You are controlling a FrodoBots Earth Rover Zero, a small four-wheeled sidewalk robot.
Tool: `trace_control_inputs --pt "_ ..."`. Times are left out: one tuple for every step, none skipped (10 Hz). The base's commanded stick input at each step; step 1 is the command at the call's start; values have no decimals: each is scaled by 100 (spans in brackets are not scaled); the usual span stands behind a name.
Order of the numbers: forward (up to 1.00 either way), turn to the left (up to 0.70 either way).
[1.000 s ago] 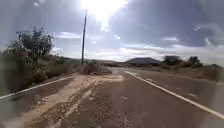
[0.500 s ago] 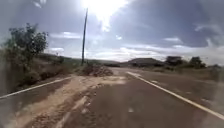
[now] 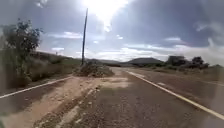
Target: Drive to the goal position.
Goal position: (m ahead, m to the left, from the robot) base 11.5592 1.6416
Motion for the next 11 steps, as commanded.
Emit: trace_control_inputs --pt "100 0" --pt "100 0" --pt "100 0" --pt "100 0" --pt "100 -4" --pt "100 -17" --pt "100 -28" --pt "100 -35" --pt "100 -39" --pt "100 -37" --pt "100 0"
